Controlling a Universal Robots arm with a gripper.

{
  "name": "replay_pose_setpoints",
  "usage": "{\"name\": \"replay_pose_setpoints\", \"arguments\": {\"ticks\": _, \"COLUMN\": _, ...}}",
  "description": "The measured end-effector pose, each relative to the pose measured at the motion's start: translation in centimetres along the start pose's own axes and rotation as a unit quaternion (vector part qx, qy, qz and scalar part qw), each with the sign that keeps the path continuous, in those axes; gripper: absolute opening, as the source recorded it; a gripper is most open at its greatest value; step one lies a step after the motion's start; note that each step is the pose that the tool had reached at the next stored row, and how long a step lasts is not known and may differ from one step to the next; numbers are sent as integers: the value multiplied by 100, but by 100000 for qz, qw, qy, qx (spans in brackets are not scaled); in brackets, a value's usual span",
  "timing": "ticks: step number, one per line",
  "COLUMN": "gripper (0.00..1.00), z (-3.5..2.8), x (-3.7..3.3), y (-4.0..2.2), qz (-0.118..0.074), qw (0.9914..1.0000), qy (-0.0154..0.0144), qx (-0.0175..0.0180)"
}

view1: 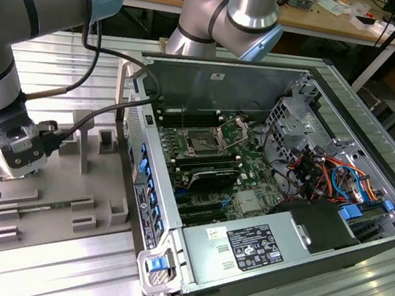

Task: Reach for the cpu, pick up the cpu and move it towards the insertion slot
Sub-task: 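Pick up the cpu and move it towards the insertion slot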

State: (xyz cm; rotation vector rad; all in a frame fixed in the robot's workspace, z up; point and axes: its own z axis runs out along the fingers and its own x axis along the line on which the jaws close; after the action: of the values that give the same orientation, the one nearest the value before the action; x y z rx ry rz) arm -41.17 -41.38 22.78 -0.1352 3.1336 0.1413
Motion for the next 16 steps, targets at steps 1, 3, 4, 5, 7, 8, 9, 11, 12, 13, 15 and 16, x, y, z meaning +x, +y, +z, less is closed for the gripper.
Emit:
{"name": "replay_pose_setpoints", "arguments": {"ticks": 1, "gripper": 55, "z": -2, "x": 0, "y": 0, "qz": -3, "qw": 100000, "qy": -5, "qx": -25}}
{"name": "replay_pose_setpoints", "arguments": {"ticks": 3, "gripper": 55, "z": -7, "x": 0, "y": 0, "qz": -1, "qw": 100000, "qy": -7, "qx": -95}}
{"name": "replay_pose_setpoints", "arguments": {"ticks": 4, "gripper": 55, "z": -9, "x": 0, "y": 1, "qz": -2, "qw": 100000, "qy": -12, "qx": -134}}
{"name": "replay_pose_setpoints", "arguments": {"ticks": 5, "gripper": 55, "z": -11, "x": 0, "y": 1, "qz": -1, "qw": 100000, "qy": -17, "qx": -185}}
{"name": "replay_pose_setpoints", "arguments": {"ticks": 7, "gripper": 55, "z": -15, "x": 0, "y": 1, "qz": -3, "qw": 100000, "qy": -20, "qx": -258}}
{"name": "replay_pose_setpoints", "arguments": {"ticks": 8, "gripper": 55, "z": -19, "x": 0, "y": 1, "qz": -4, "qw": 100000, "qy": -25, "qx": -310}}
{"name": "replay_pose_setpoints", "arguments": {"ticks": 9, "gripper": 55, "z": -21, "x": 0, "y": 2, "qz": -4, "qw": 99999, "qy": -34, "qx": -360}}
{"name": "replay_pose_setpoints", "arguments": {"ticks": 11, "gripper": 55, "z": -26, "x": 0, "y": 2, "qz": -2, "qw": 99999, "qy": -36, "qx": -422}}
{"name": "replay_pose_setpoints", "arguments": {"ticks": 12, "gripper": 55, "z": -28, "x": 0, "y": 2, "qz": -2, "qw": 99999, "qy": -37, "qx": -449}}
{"name": "replay_pose_setpoints", "arguments": {"ticks": 13, "gripper": 55, "z": -30, "x": 0, "y": 2, "qz": -3, "qw": 99999, "qy": -41, "qx": -477}}
{"name": "replay_pose_setpoints", "arguments": {"ticks": 15, "gripper": 55, "z": -36, "x": 0, "y": 3, "qz": -4, "qw": 99998, "qy": -52, "qx": -578}}
{"name": "replay_pose_setpoints", "arguments": {"ticks": 16, "gripper": 55, "z": -40, "x": 0, "y": 3, "qz": -5, "qw": 99998, "qy": -59, "qx": -637}}
